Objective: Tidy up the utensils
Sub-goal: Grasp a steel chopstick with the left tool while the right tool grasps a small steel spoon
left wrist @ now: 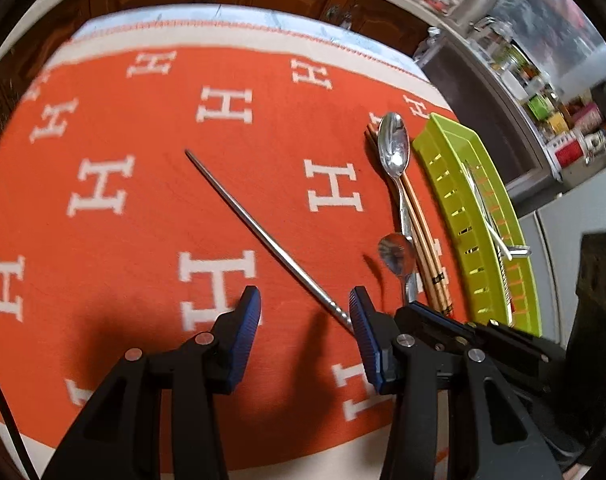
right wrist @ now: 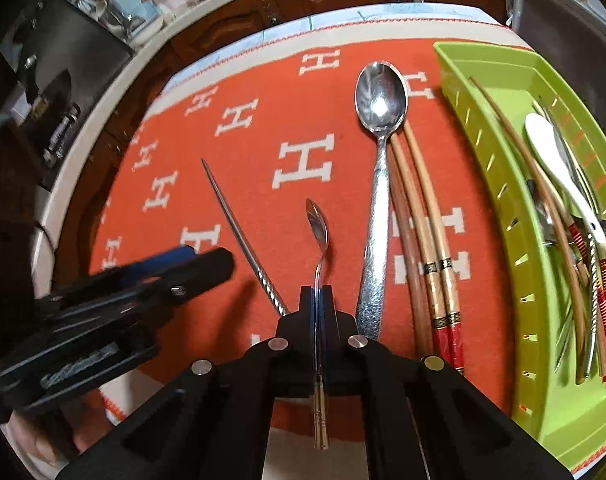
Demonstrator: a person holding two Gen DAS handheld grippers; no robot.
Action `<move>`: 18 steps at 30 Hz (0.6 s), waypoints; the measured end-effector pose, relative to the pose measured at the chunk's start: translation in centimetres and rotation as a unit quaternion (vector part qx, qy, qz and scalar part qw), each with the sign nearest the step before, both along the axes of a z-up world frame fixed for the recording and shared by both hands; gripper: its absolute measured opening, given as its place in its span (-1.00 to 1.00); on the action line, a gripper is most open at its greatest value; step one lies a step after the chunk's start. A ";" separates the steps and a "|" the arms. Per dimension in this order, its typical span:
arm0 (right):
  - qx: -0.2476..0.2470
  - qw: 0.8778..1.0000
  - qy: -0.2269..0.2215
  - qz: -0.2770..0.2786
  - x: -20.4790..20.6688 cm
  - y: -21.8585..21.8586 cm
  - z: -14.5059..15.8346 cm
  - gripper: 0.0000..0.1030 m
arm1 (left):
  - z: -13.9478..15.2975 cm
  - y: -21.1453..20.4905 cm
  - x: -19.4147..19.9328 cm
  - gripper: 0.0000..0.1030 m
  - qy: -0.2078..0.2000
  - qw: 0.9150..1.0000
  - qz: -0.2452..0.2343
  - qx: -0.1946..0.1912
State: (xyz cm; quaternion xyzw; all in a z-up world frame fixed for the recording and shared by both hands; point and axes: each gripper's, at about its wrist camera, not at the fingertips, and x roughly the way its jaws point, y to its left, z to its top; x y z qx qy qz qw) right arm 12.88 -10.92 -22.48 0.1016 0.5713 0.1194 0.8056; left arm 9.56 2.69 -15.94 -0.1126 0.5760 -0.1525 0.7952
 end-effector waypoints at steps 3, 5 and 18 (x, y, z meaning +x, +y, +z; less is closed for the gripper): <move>0.017 1.000 -0.010 -0.006 -0.1 -0.9 0.9 -0.97 | -1.1 -0.3 1.0 -0.14 0.041 0.998 0.028 -0.027; 0.027 0.999 -0.016 -0.010 -0.1 -1.6 1.5 -0.97 | -1.6 -0.6 1.5 -0.14 0.055 0.997 0.043 -0.029; 0.083 0.996 -0.031 -0.024 -1.3 -6.0 3.1 -0.97 | -1.7 -5.5 2.6 -0.79 0.056 0.995 0.052 0.070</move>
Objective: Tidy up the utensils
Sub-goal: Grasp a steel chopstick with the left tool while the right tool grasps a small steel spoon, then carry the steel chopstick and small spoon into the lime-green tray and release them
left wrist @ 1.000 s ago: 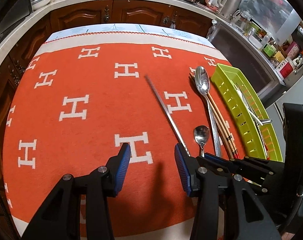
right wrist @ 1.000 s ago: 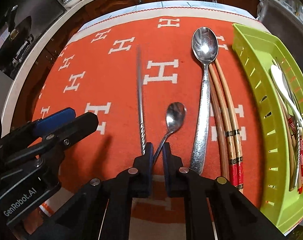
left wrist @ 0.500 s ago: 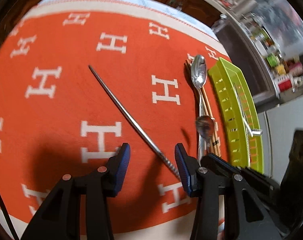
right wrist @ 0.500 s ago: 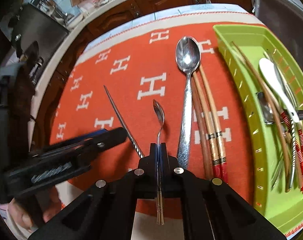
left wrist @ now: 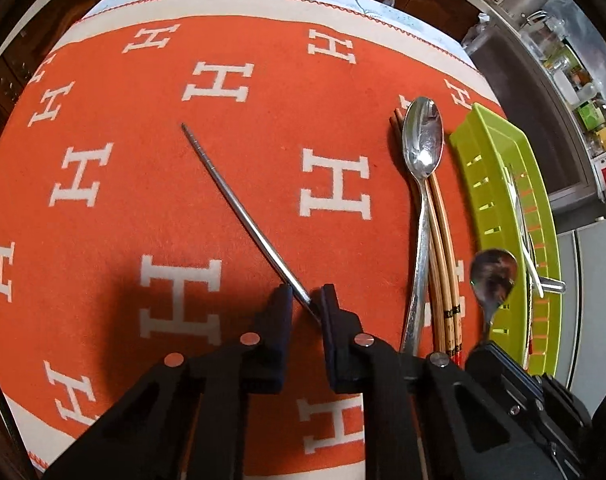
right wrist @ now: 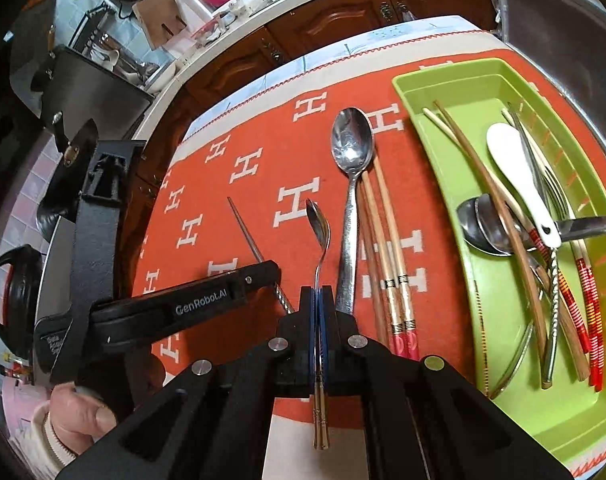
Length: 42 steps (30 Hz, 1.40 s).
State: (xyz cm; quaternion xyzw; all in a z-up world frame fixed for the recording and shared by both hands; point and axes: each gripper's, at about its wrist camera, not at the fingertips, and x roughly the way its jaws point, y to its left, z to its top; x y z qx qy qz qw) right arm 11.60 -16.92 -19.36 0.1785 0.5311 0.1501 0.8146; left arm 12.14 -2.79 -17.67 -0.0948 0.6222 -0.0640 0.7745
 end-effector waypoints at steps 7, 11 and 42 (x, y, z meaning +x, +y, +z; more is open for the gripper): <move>0.025 1.000 -0.011 -0.012 -1.2 -2.8 0.8 -0.97 | 0.8 -1.9 0.8 -1.00 -0.002 0.999 -0.032 -0.011; 0.033 0.999 -0.022 -0.019 -2.0 -4.1 1.6 -0.97 | 1.6 -2.8 1.0 -1.00 -0.005 0.999 -0.037 -0.011; 0.050 0.997 -0.041 -0.044 -4.5 -6.8 3.1 -0.97 | 4.1 -3.1 -1.1 -0.95 -0.027 0.999 -0.038 0.005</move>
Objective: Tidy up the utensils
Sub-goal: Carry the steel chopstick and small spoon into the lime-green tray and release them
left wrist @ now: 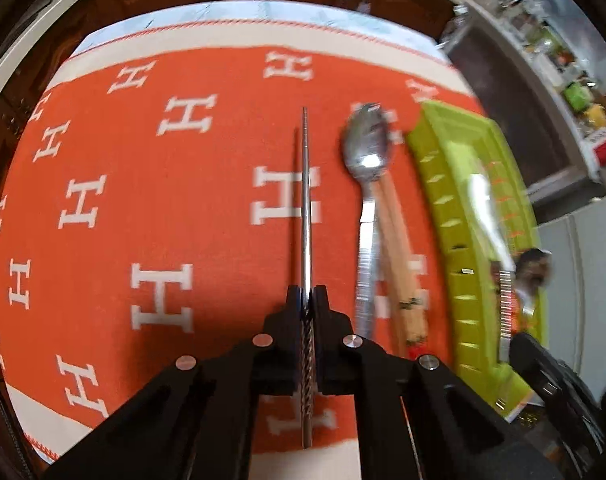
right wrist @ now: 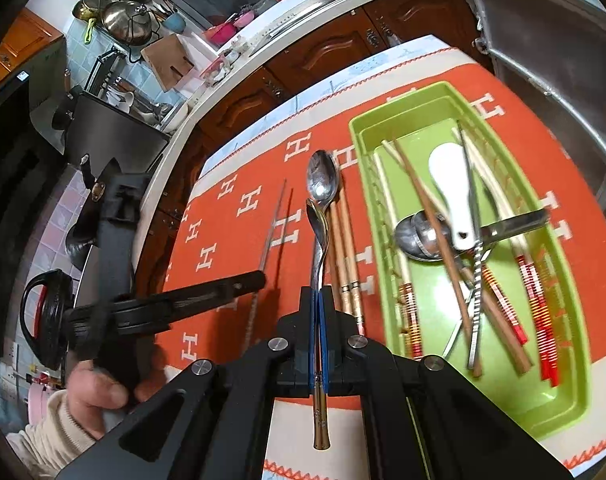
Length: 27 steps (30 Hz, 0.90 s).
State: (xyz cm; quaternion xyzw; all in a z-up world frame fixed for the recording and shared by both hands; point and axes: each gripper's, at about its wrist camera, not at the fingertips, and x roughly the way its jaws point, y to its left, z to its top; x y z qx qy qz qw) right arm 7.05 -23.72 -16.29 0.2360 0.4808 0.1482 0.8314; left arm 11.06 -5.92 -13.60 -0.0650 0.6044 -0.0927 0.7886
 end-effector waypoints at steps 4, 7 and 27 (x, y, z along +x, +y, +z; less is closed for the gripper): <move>-0.019 1.000 -0.011 -0.015 -0.1 -1.2 1.1 -0.97 | 2.5 -1.7 -0.5 -0.95 0.005 0.998 -0.024 -0.060; -0.046 0.998 -0.014 -0.028 0.4 -2.6 1.8 -0.97 | 3.6 -3.7 -0.7 -0.95 0.003 0.995 -0.043 -0.088; -0.144 0.989 0.021 -0.041 6.0 -6.1 0.1 -0.93 | 3.7 -8.7 0.9 -0.36 -0.031 0.992 -0.109 -0.055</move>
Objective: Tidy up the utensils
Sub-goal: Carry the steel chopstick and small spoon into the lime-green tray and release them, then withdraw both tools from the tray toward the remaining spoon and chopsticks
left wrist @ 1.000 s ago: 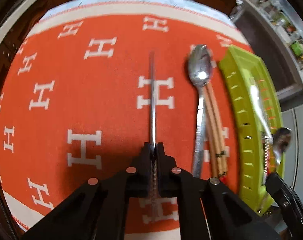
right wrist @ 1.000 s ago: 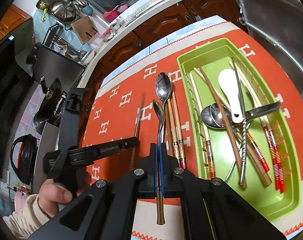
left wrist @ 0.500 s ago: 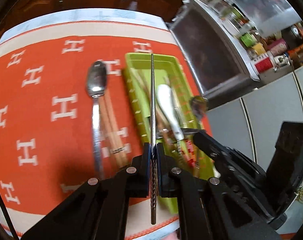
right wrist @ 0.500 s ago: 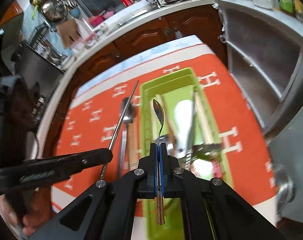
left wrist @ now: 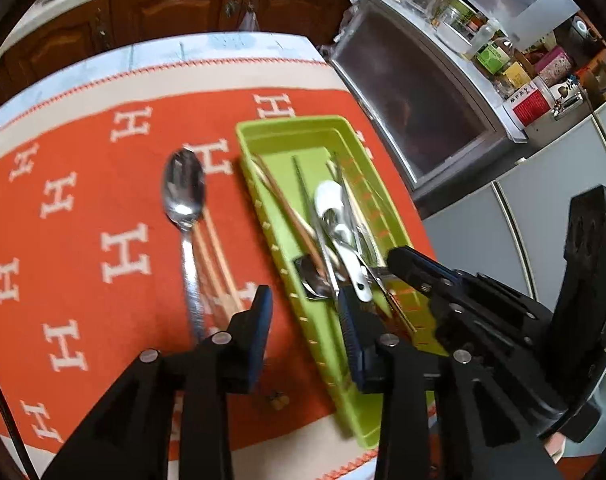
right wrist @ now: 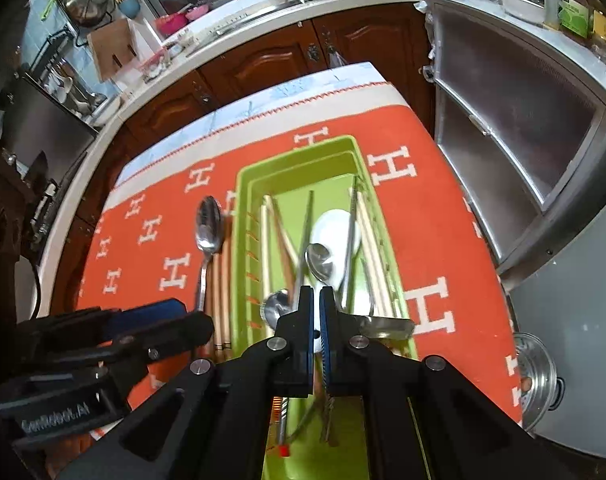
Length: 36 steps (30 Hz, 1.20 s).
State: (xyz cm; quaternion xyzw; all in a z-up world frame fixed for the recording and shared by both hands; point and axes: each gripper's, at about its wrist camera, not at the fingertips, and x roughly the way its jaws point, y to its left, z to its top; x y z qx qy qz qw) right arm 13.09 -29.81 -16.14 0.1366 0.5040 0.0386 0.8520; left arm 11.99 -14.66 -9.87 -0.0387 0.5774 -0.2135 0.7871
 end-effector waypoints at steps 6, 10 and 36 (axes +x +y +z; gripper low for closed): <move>0.036 0.999 -0.021 0.022 -1.3 2.1 2.1 -0.93 | 0.7 3.7 0.9 -0.35 -0.013 1.000 0.021 0.009; 0.074 0.996 -0.036 0.029 -1.9 3.2 3.1 -0.93 | 0.2 6.0 1.6 -0.35 -0.017 0.999 0.040 0.002; 0.109 0.992 -0.027 0.062 0.5 7.8 -1.4 -0.93 | -9.1 6.8 8.1 -0.35 -0.063 0.996 0.022 -0.065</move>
